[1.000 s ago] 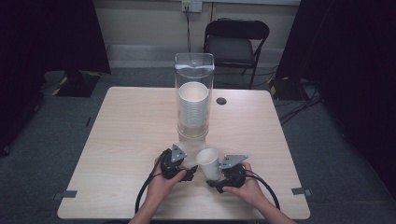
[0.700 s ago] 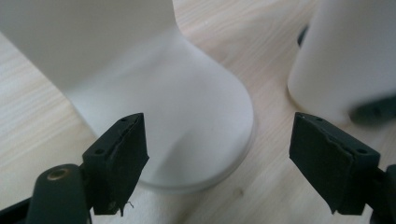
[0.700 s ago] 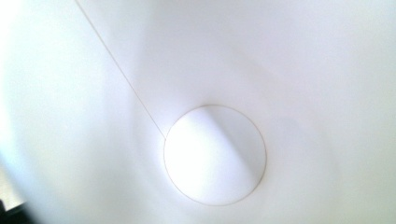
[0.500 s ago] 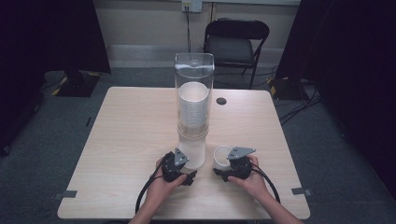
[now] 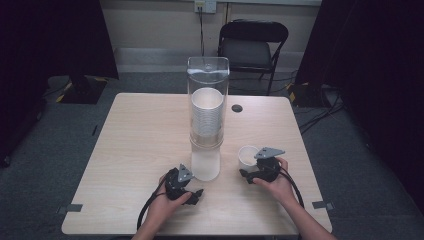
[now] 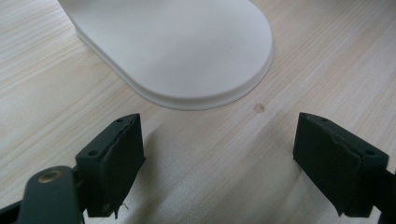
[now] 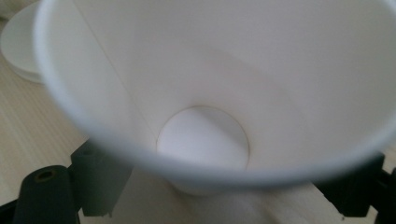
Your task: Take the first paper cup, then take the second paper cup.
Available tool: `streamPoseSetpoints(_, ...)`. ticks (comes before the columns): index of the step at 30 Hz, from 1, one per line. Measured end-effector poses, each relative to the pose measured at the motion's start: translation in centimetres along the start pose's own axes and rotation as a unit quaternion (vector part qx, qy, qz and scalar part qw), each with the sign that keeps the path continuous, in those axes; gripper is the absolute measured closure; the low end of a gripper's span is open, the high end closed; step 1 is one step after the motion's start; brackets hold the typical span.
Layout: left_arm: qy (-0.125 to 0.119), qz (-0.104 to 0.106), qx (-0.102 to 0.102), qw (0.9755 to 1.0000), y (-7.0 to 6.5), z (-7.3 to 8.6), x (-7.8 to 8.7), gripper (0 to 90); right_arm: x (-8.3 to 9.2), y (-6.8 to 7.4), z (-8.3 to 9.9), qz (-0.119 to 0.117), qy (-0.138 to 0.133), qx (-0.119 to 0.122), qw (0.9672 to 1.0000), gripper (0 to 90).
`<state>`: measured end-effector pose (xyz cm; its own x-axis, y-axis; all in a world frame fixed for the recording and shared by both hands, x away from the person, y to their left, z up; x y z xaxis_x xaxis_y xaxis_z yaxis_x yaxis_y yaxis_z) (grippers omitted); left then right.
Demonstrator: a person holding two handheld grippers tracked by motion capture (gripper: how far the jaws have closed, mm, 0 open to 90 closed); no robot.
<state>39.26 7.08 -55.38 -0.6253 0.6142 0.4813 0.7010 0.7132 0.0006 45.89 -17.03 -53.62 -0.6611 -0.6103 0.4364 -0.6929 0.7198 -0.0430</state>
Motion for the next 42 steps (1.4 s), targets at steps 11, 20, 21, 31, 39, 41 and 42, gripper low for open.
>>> streamPoseSetpoints(11, -0.015, 0.007, 0.002, 0.9999, 0.0, 0.2, 0.1, 15.8, 4.4, 1.0, -0.4, -0.028, 0.002, 0.008, 0.9996, 14.5)
streamPoseSetpoints(20, -0.011, 0.009, -0.003, 0.9999, 0.4, 0.5, 0.7, 15.5, 4.8, 5.6, -1.3, -0.088, -0.010, -0.006, 0.9960, 14.9)
streamPoseSetpoints(21, -0.012, 0.009, -0.003, 0.9999, 0.4, 0.5, 0.7, 15.5, 4.6, 6.0, -1.5, -0.094, -0.010, -0.009, 0.9955, 15.0)
streamPoseSetpoints(31, -0.010, 0.011, -0.006, 0.9999, 0.4, 0.7, 1.0, 15.5, 1.5, 9.0, -4.5, -0.116, -0.029, -0.019, 0.9927, 20.2)
streamPoseSetpoints(39, -0.010, 0.011, -0.006, 0.9999, 0.4, 0.7, 1.0, 15.5, -1.5, 8.5, -7.5, -0.088, -0.070, -0.036, 0.9930, 19.7)
streamPoseSetpoints(41, -0.009, 0.012, -0.008, 0.9999, 0.4, 0.7, 1.0, 15.5, -2.1, 8.3, -8.1, -0.085, -0.073, -0.044, 0.9927, 19.3)
streamPoseSetpoints(42, -0.009, 0.011, -0.006, 0.9999, 0.4, 0.7, 1.0, 15.5, -2.4, 8.2, -8.4, -0.085, -0.078, -0.046, 0.9923, 19.6)
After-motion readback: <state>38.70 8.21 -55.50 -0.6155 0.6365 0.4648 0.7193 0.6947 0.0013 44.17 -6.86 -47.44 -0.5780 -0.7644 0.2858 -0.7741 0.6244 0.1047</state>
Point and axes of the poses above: each handheld gripper's, and its own axes: x roughly backward along the jaws, z roughly out of its underside, y roughly to its left, the point moved 8 cm from there along -x, roughly forward along the jaws, and after that the axes turned 15 degrees about -y, right-handed, at the moved point
